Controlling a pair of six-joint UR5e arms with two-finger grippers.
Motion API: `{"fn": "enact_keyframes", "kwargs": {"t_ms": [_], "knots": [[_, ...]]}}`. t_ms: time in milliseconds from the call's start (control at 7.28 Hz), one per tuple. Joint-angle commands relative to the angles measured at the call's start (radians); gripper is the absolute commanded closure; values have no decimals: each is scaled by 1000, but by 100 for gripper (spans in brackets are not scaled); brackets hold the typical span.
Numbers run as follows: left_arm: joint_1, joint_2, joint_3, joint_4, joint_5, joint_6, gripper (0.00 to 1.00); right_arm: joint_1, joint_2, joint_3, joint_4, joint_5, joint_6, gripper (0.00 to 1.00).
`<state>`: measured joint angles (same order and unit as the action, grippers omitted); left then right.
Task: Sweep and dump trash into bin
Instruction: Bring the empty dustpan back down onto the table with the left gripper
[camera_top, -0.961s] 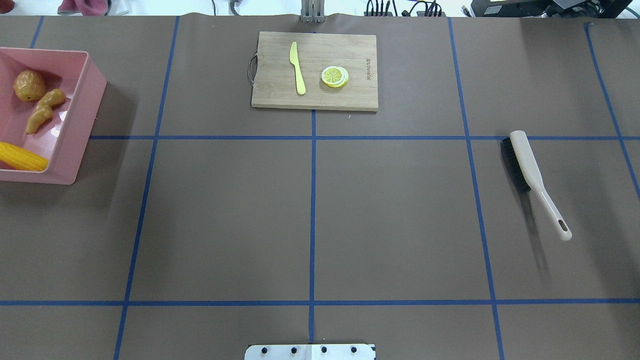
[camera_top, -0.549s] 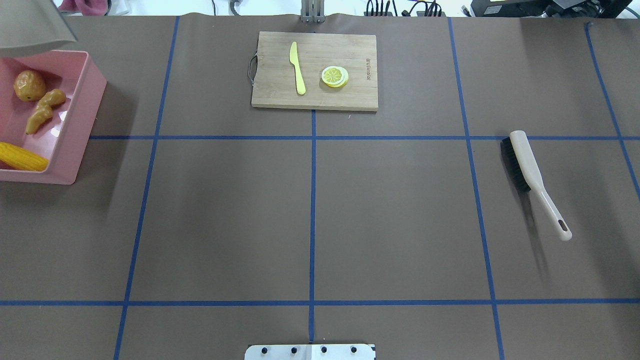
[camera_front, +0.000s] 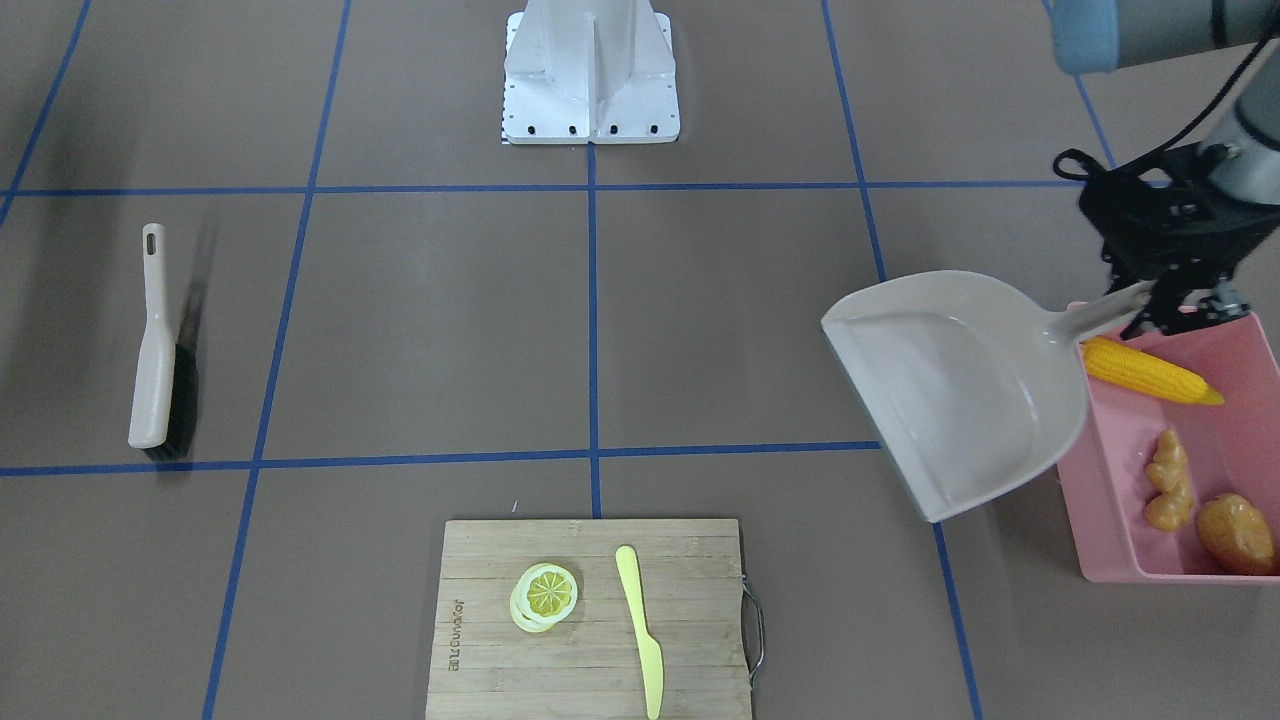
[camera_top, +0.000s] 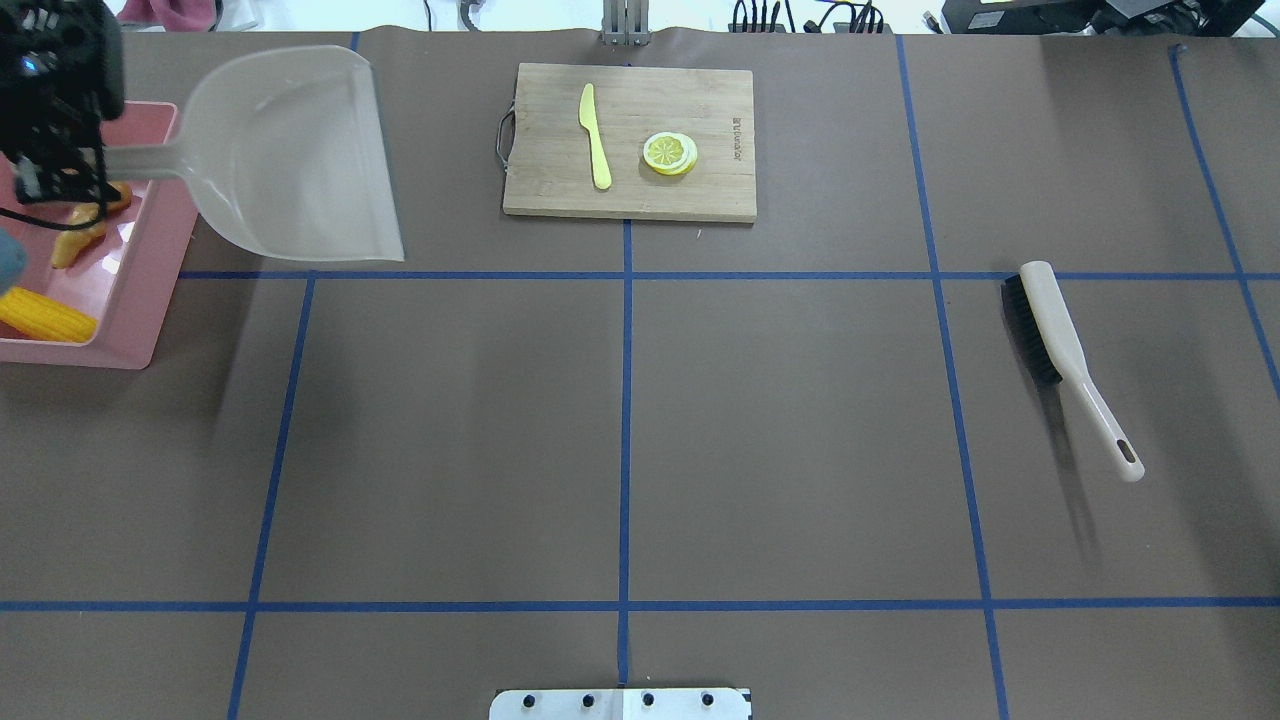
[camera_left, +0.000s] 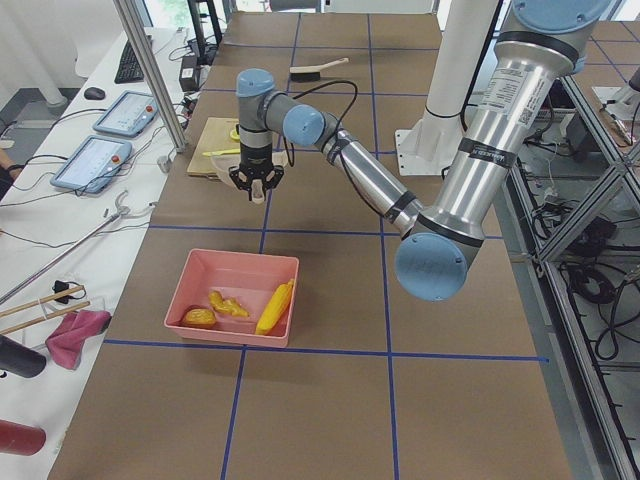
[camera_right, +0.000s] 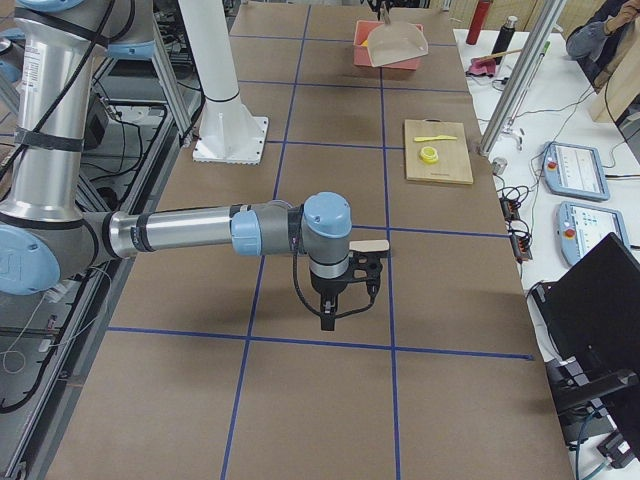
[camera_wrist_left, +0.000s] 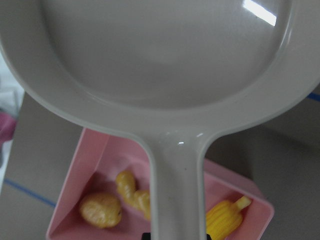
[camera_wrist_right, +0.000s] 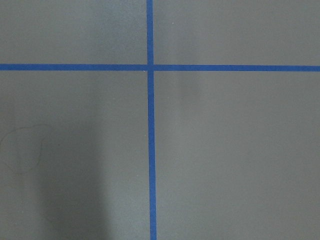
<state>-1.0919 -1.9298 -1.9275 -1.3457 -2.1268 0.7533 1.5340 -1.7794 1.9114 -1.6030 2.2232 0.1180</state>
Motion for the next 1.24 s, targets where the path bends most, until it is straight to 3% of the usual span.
{"fn": "enact_keyframes", "kwargs": {"t_ms": [0,412,1099], "knots": [[162,11,28,-142,-1,0,100,0,0,0,0,0,0,0],[262,32,100,-199,-2,-11,100,0,-2,0,0,0,-1,0],[267,25,203,-279,-5,-14,100,0,-2,0,0,0,-1,0]]}}
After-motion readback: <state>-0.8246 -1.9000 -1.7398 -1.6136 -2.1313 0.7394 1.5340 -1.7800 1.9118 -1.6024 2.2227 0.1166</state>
